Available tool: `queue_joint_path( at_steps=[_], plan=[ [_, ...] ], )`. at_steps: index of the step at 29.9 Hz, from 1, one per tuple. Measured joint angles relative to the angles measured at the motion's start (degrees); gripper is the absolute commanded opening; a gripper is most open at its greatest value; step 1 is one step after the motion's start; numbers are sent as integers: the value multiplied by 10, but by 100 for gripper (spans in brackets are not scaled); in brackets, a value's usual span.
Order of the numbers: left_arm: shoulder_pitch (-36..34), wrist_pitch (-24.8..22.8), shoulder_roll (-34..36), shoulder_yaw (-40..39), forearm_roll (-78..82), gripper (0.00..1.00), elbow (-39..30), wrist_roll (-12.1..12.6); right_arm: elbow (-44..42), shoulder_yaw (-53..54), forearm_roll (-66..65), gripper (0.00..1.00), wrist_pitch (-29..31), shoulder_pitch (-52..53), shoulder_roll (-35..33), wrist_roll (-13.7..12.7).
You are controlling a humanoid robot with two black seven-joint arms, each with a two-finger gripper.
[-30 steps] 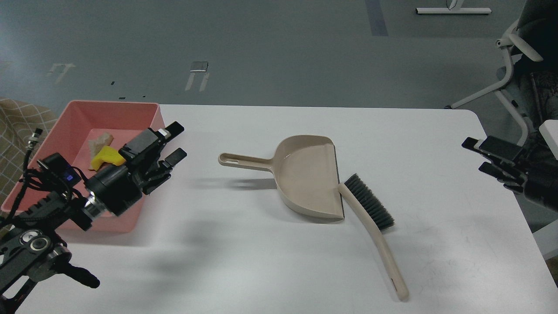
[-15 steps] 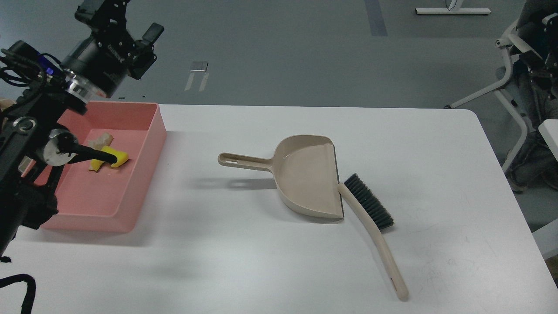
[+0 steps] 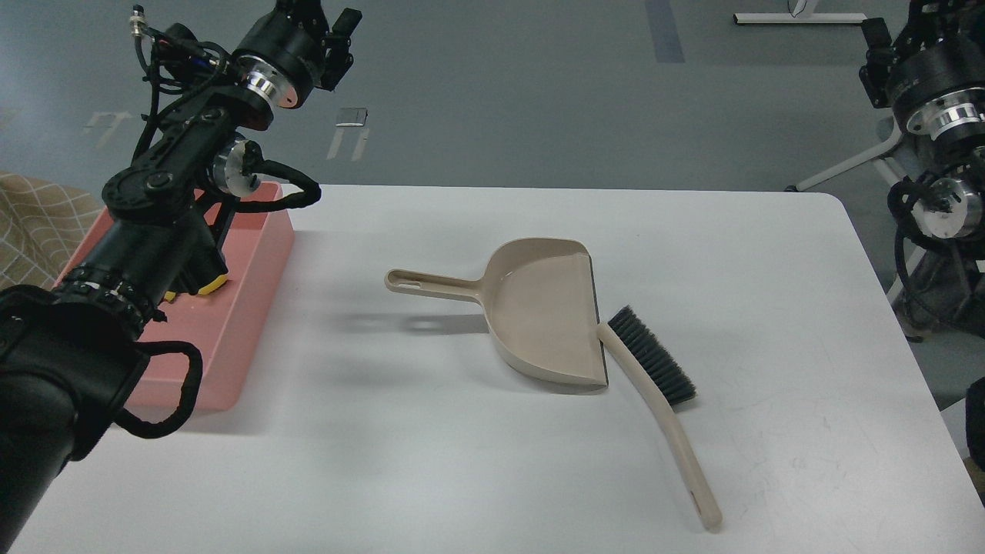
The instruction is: Sweep and dump garbage into bin
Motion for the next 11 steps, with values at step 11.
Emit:
queue_joint_path(
  at_steps=[11],
  plan=[
    [1,-41,-30,8,-151,98,17,-23,0,62,90,98,23,-6,62,20]
  ],
)
